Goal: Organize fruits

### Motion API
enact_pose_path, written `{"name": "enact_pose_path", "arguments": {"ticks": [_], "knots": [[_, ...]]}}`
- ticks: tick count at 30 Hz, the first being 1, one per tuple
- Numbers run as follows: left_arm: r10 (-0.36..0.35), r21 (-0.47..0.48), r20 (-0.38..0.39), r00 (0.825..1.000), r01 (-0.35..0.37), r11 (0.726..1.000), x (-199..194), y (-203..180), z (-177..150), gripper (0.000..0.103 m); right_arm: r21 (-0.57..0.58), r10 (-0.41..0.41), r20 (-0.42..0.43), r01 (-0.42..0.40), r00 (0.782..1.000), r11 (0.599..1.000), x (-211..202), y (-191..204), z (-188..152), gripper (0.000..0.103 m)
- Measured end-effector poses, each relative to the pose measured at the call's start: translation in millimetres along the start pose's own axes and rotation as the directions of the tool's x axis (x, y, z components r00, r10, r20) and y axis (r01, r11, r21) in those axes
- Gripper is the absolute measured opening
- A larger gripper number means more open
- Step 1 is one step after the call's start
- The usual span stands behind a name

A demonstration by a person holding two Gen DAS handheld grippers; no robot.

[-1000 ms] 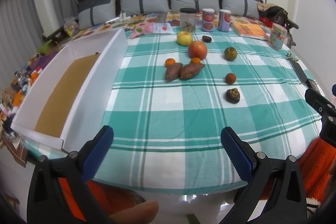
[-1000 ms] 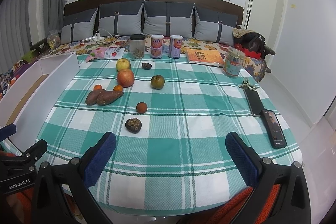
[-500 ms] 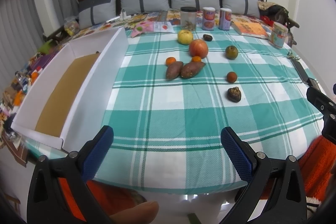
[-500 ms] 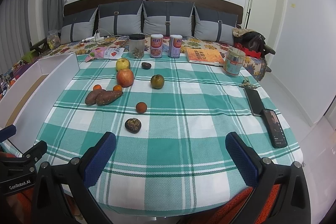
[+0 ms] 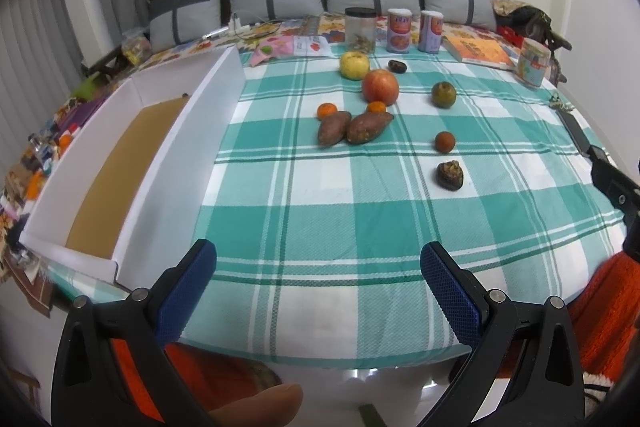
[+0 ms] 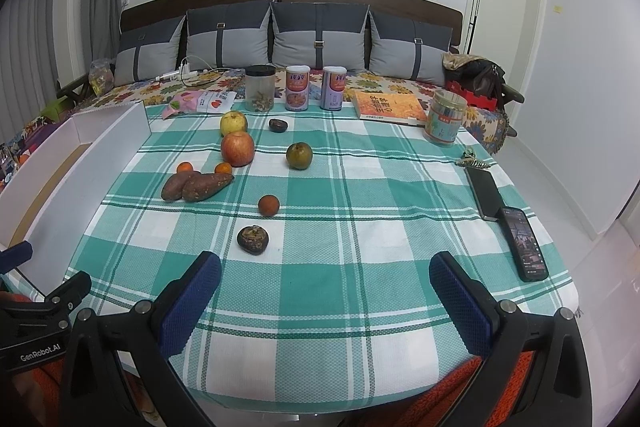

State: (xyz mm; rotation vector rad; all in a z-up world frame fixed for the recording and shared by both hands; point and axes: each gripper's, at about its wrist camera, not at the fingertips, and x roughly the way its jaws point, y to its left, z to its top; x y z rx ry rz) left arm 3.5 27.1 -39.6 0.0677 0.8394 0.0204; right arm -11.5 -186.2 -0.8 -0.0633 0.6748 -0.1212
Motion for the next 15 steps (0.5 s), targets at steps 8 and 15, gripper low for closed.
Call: {"name": "enact_pose_path", "arguments": {"ticks": [8,15], "knots": [[0.002,-0.032,-0.033,0.999,-0.003,0.999,13.3,4.5,0.3,0.102,0.016,0.008,0.006,-0.008,1.000,1.000,14.4,4.0,-4.3,0.103],[0.008,-0.012,-0.095,0.995,-0.009,1.000,48.9,-3.5,0.1,0.102,0.003,0.027,-0.032,-0.027,0.999,1.000,39.3,6.9,-14.8,0.103]]}}
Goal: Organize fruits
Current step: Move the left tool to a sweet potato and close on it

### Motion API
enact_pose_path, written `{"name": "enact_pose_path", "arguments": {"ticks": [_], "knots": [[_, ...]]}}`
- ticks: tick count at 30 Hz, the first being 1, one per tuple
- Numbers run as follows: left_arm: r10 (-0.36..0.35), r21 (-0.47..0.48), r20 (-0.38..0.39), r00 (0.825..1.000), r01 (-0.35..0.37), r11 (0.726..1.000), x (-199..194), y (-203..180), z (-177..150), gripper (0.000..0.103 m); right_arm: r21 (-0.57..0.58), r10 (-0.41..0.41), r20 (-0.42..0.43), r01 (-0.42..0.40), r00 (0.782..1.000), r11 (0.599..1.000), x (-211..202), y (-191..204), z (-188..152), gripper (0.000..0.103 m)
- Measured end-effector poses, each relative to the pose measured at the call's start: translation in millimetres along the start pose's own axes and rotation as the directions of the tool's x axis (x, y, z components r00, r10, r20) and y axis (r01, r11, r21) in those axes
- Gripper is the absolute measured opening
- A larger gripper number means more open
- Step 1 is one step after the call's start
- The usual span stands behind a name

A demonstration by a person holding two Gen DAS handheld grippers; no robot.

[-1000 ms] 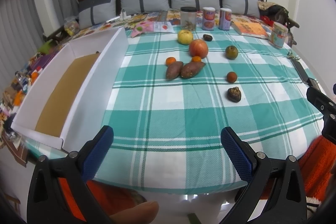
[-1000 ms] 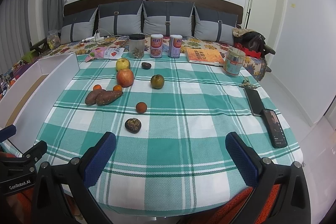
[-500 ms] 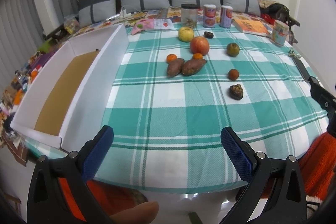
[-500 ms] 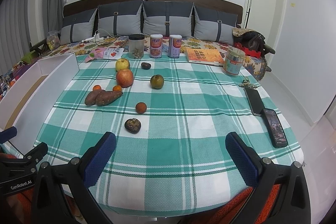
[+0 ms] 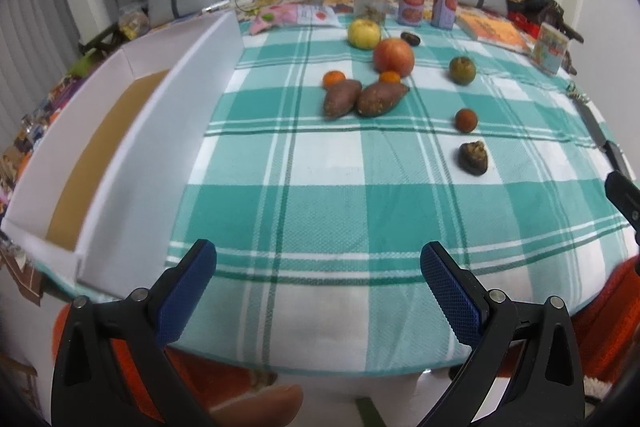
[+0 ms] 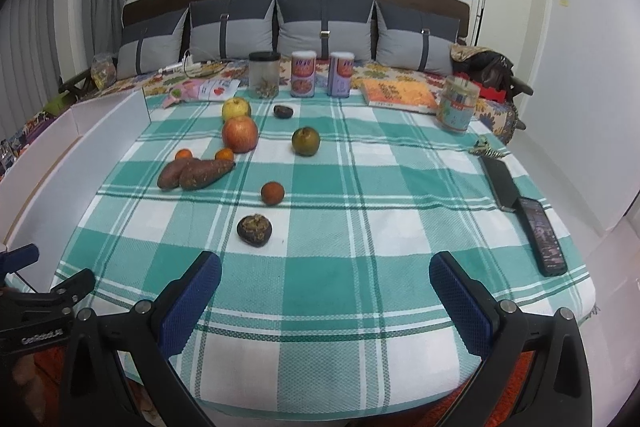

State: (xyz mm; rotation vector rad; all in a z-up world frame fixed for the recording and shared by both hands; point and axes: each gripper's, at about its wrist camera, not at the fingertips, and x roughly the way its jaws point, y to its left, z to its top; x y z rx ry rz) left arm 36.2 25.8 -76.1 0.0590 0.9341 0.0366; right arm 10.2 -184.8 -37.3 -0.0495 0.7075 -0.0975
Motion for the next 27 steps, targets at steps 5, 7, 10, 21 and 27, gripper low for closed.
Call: {"name": "enact_pose_path", "arguments": {"ticks": [5,7,10,21,27], "knots": [[-0.011,0.011,-0.026,1.000,0.011,1.000,31.1,-9.2,17.9,0.102,-0.044,0.025,0.002,-0.025,1.000,0.999,22.7,4.7,7.0,0.103],[-0.012,0.020,-0.033,0.999,0.012,1.000,44.4,-14.5,24.8,0.102,-0.066,0.029,0.011,-0.028,1.000,0.997,33.6,5.0,13.8,0.103],[-0.010,0.041,-0.041,0.999,0.012,0.999,68.7,-26.4,34.1,0.102,-0.095,0.032,0.016,-0.030,0.999,0.995,57.9,2.6,24.4,0.103],[-0.041,0.099,-0.072,0.997,0.048,0.994,122.6,-41.8,39.8,0.103,-0.077,-0.010,-0.095,0.002,0.995,0.997,136.4,-24.9,11.0,0.103],[-0.094,0.017,-0.108,0.990,0.096,0.995,129.3,-28.7,40.9,0.103,-0.034,0.004,-0.155,-0.009,0.988,0.999,154.4,-35.6,-0.1,0.103]]}}
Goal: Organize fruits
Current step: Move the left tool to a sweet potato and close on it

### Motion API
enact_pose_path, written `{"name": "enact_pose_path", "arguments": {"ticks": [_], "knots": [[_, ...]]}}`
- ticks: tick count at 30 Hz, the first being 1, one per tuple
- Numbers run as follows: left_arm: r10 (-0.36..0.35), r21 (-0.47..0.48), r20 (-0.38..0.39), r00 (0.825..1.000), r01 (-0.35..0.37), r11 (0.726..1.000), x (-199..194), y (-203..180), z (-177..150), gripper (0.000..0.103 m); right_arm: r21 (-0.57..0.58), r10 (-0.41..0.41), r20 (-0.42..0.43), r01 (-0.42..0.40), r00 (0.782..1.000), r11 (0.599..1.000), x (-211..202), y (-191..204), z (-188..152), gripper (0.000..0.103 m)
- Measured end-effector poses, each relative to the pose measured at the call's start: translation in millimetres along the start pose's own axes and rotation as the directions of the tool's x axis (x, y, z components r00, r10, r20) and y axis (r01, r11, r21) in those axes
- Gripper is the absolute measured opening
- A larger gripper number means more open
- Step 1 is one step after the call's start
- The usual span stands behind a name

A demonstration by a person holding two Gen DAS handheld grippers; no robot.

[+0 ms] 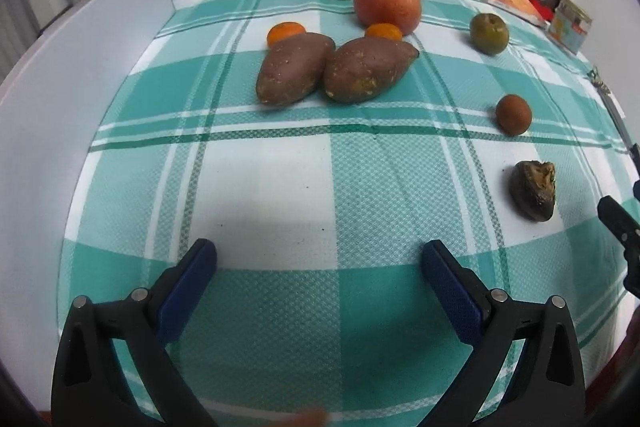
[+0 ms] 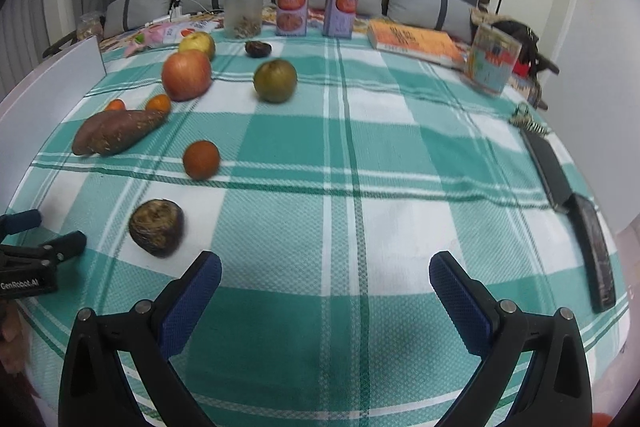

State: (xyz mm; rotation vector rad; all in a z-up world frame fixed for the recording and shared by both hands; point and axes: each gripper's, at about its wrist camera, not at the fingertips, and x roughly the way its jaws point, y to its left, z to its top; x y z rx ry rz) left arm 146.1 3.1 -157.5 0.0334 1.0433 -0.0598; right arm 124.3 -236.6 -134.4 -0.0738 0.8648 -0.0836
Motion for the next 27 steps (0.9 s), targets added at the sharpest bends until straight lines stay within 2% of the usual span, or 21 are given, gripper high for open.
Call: {"name": "enact_pose_path", "arguments": {"ticks": [4,7,9,12,14,17,24,25,26,27], "knots": [[-0.020,0.031,0.039,0.999,0.018,0.999,0.3,1.0,-1.9,0.103,0.017,0.005,-0.017,-0.004,1.000,1.000,5.1,-4.1,-1.2,0.103],[-0.058,0.073,-0.024,0.998,0.060,0.996,2.0,6.9,8.0,0.102,0.034,0.017,-0.018,-0.017,1.000,0.999,3.4,-7.0,-0.4,0.103],[-0.128,0.045,-0.053,0.990,0.131,0.990,4.3,20.5,24.7,0.102,0.036,0.020,-0.008,-0.020,1.000,0.999,0.6,-7.7,0.6,0.103],[-0.226,0.018,-0.056,0.973,0.227,0.974,9.0,39.1,57.8,0.102,0.039,0.025,-0.003,-0.025,1.000,0.999,-1.2,-7.5,1.1,0.103],[-0.222,0.062,-0.053,0.973,0.226,0.972,14.5,42.1,74.9,0.101,0.043,0.028,-0.004,-0.028,1.000,0.999,-0.7,-7.8,1.5,0.103],[-0.158,0.150,-0.062,0.985,0.166,0.975,30.6,39.5,98.4,0.100,0.046,0.028,-0.002,-0.028,1.000,0.999,-1.1,-8.4,1.7,0.103],[-0.218,0.223,-0.062,0.974,0.226,0.948,43.5,36.3,117.4,0.100,0.065,0.023,0.007,-0.024,1.000,0.998,-3.2,-14.0,2.0,0.103],[-0.233,0.226,-0.061,0.971,0.241,0.944,44.0,35.7,118.9,0.096,0.068,0.024,0.005,-0.024,1.000,0.997,-2.7,-14.7,2.1,0.103],[-0.254,0.226,-0.065,0.965,0.262,0.938,43.7,36.5,118.6,0.085,0.070,0.025,0.004,-0.025,1.000,0.997,-2.2,-15.2,2.1,0.103],[-0.296,0.218,-0.081,0.952,0.307,0.926,43.6,35.7,119.6,0.077,0.071,0.026,0.002,-0.026,1.000,0.997,-1.7,-15.5,2.1,0.103]]}}
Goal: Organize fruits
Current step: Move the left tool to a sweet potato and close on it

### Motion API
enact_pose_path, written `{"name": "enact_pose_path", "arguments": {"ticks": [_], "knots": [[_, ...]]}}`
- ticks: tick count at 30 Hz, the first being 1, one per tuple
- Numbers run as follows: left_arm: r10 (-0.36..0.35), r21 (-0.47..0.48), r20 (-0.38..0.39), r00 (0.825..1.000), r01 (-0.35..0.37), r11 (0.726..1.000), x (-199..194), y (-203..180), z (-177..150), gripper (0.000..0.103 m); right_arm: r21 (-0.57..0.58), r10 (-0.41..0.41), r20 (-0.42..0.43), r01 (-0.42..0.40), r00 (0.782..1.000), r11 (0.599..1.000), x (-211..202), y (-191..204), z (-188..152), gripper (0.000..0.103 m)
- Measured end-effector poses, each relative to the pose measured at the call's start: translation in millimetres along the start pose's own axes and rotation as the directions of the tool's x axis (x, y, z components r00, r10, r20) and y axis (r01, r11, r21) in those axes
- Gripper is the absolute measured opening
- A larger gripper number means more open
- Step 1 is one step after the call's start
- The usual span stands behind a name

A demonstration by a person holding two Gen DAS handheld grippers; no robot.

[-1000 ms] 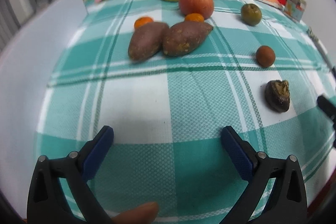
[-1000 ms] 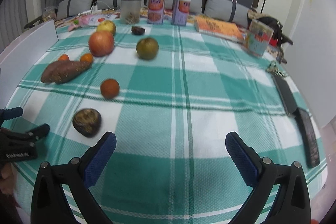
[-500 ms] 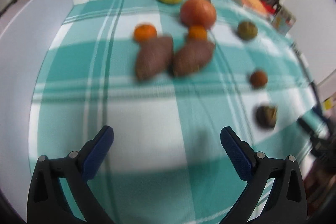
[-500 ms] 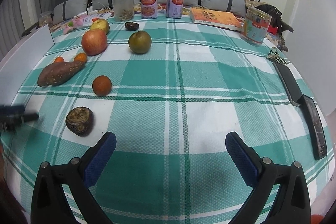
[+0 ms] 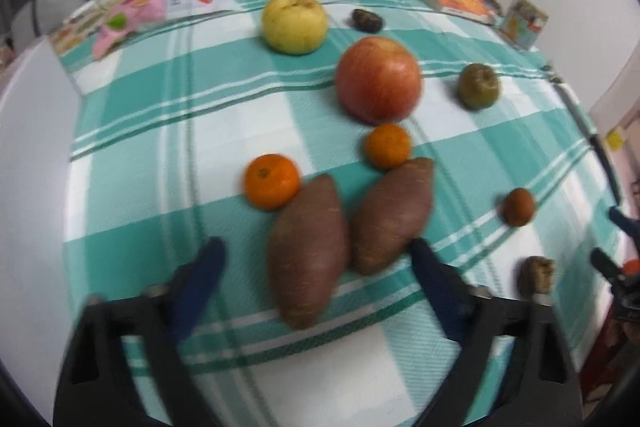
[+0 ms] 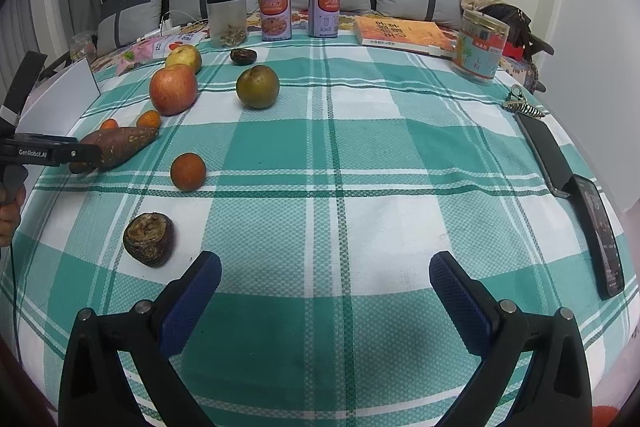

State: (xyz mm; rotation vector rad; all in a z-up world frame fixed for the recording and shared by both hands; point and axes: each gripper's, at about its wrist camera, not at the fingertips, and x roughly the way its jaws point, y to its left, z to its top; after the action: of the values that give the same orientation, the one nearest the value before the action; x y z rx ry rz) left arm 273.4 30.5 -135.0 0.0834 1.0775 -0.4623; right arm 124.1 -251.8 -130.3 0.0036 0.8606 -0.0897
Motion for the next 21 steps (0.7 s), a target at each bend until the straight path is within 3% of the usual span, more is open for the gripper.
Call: {"name": "enact_pose_path", "arguments": {"ticks": [6,10,14,21], "knots": [[-0.032,0.050,-0.047,0.998,0.034,0.998,-2.2,1.6,-4.9,0.068,0.003,0.001,0.003,-0.001,1.000,1.000,0.1,-0.9,0.5,0.103],[-0.029,0.085,-0.113,0.993,0.038,0.996,-0.4,9.1,-1.8,0.053,0.009,0.004,-0.001,-0.004,1.000,1.000,0.7,-1.7,-0.3,0.103],[-0.007,-0.005,-0.131,0.991,0.006,1.000,7.5,27.6,5.8,0.054,-0.001,0.004,-0.002,-0.004,1.000,1.000,1.2,0.0,-0.5,0.103],[0.059,0.002,-0.118,0.991,-0.059,0.998,19.3,19.7,19.6,0.051,0.005,0.003,-0.001,-0.003,1.000,1.000,-0.2,-1.9,-1.1,0.103]]}}
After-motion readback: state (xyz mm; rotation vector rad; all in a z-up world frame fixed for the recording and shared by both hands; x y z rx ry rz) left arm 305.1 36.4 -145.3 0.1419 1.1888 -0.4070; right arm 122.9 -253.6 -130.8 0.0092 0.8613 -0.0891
